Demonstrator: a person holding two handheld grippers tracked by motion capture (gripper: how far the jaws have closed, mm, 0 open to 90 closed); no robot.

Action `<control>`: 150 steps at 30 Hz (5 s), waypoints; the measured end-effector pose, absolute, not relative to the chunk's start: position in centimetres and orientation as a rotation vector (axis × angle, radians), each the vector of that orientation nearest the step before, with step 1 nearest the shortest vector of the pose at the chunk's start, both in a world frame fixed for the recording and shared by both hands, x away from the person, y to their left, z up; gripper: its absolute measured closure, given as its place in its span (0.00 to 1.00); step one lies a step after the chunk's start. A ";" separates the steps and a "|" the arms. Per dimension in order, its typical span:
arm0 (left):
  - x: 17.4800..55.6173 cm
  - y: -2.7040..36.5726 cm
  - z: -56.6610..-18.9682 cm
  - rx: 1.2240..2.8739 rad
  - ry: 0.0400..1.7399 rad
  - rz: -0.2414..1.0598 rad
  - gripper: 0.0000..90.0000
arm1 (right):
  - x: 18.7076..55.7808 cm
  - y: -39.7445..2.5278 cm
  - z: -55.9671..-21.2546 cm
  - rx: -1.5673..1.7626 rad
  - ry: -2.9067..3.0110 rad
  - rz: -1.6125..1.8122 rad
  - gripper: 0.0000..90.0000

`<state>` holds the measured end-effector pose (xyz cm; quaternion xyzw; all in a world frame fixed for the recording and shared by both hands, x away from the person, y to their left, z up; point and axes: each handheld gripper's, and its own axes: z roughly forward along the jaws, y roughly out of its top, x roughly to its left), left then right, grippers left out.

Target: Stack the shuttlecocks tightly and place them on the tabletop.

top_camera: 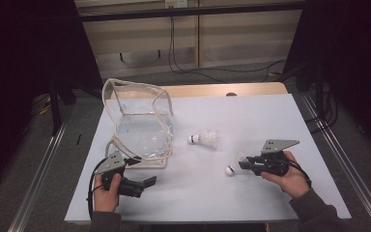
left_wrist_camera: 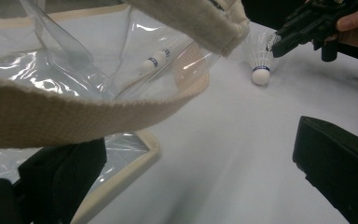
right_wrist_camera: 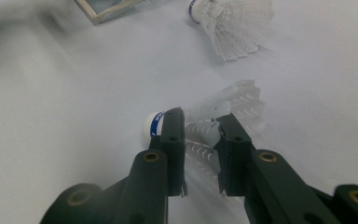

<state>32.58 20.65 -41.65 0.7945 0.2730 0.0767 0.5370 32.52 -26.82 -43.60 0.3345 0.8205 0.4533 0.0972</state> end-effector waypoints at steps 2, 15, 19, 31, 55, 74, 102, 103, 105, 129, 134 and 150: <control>32.6 20.6 -41.7 1.890 0.652 0.181 0.03 | 32.5 -26.8 -43.6 0.987 2.435 1.347 0.88; 32.6 20.6 -41.6 1.889 0.652 0.185 0.03 | 32.5 -26.8 -43.1 0.968 2.418 1.423 1.00; 32.5 20.6 -41.6 1.887 0.655 0.186 0.03 | 32.7 -26.9 -43.1 0.978 2.402 1.435 1.00; 32.5 20.7 -41.6 1.886 0.654 0.188 0.03 | 33.3 -27.1 -42.8 1.009 2.302 1.462 1.00; 32.6 20.8 -41.6 1.886 0.653 0.190 0.03 | 33.0 -26.8 -44.0 0.969 2.489 1.287 0.96; 32.5 20.7 -41.6 1.880 0.656 0.195 0.03 | 33.4 -27.3 -43.2 1.006 2.328 1.442 1.00; 32.5 20.7 -41.6 1.885 0.655 0.194 0.03 | 34.9 -26.6 -42.8 1.041 2.219 1.473 1.00; 32.5 20.7 -41.6 1.884 0.655 0.192 0.03 | 35.0 -26.6 -42.8 1.043 2.218 1.473 1.00; 32.5 20.7 -41.6 1.884 0.655 0.193 0.03 | 35.1 -26.6 -42.8 1.045 2.212 1.475 1.00; 32.5 20.7 -41.6 1.887 0.656 0.194 0.03 | 35.9 -26.4 -42.9 1.066 2.200 1.472 1.00; 32.5 20.7 -41.6 1.887 0.656 0.194 0.03 | 36.0 -26.2 -43.0 1.067 2.202 1.469 1.00; 32.5 20.7 -41.6 1.884 0.659 0.194 0.03 | 36.4 -25.8 -43.2 1.070 2.204 1.465 1.00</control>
